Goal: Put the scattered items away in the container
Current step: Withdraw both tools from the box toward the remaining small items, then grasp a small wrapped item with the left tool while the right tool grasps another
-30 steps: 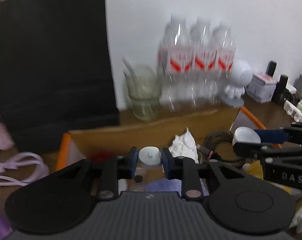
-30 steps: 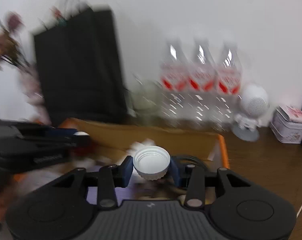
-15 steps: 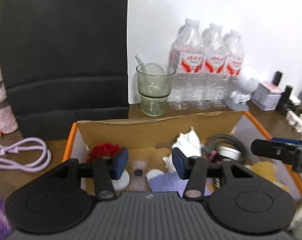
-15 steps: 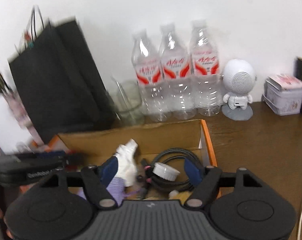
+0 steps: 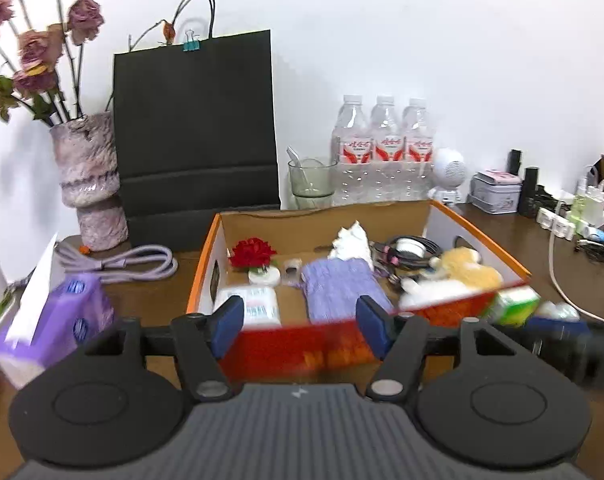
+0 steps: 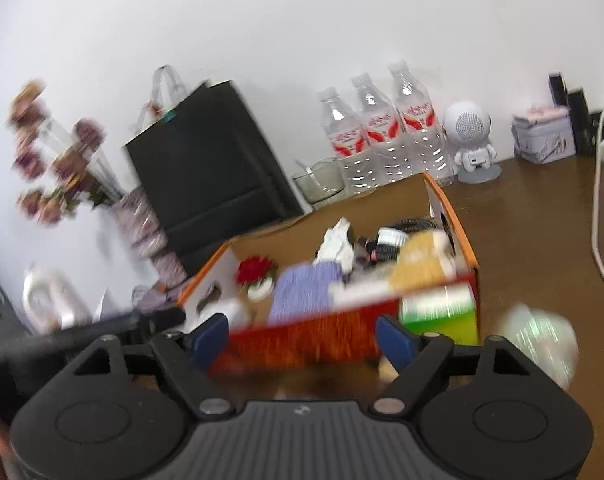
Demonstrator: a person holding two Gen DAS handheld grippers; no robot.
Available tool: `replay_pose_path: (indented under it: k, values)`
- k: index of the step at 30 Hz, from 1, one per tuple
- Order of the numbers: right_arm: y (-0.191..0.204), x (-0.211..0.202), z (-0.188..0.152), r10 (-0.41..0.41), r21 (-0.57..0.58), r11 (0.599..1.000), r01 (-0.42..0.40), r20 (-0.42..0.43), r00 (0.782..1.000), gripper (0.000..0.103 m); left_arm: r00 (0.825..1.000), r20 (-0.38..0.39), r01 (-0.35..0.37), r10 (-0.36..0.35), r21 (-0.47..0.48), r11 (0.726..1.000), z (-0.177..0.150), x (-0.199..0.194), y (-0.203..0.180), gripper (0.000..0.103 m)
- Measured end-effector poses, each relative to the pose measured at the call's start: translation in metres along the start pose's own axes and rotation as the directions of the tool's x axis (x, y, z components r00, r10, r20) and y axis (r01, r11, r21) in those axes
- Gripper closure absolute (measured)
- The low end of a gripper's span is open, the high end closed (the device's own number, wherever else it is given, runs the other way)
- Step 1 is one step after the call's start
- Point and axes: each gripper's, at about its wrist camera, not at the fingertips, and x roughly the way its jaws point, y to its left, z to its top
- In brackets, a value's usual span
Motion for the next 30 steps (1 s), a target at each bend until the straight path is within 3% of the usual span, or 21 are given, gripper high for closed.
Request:
replay_pose_path:
  k: [3,8,12,16,23,25,30]
  values:
    - [0.001,-0.02,-0.032,-0.039,-0.046,0.998,0.037,-0.031,0.999,0.022,0.998,-0.06,0.016,-0.019,-0.051,0.999,-0.024,-0.004,-0.006,0.038]
    - [0.0,-0.053,-0.058,-0.09,-0.084,0.993,0.085,-0.059,0.994,0.022,0.993,-0.11,0.038,-0.04,-0.02,0.999,-0.057,-0.016,-0.02,0.038]
    - [-0.005,-0.065,-0.069,-0.141,-0.129,0.983,0.13,-0.075,0.987,0.025,0.989,-0.117,0.092,-0.091,0.008,0.996,-0.06,-0.014,-0.032,0.039]
    - [-0.018,-0.051,-0.055,-0.169,-0.142,0.978,0.153,-0.104,0.98,0.043,0.978,-0.14,0.159,-0.154,0.027,0.987,-0.05,0.011,-0.046,0.046]
    - [-0.026,-0.002,-0.029,-0.172,-0.204,0.968,0.145,-0.122,0.978,0.053,0.97,-0.176,0.186,-0.169,0.083,0.979,-0.045,0.058,-0.053,0.057]
    - [-0.028,0.012,-0.024,-0.167,-0.204,0.969,0.137,-0.135,0.977,0.06,0.966,-0.19,0.194,-0.175,0.082,0.978,-0.046,0.065,-0.051,0.075]
    - [-0.024,0.04,-0.026,-0.189,-0.242,0.959,0.148,-0.157,0.969,0.073,0.962,-0.191,0.208,-0.192,0.067,0.976,-0.052,0.067,-0.046,0.081]
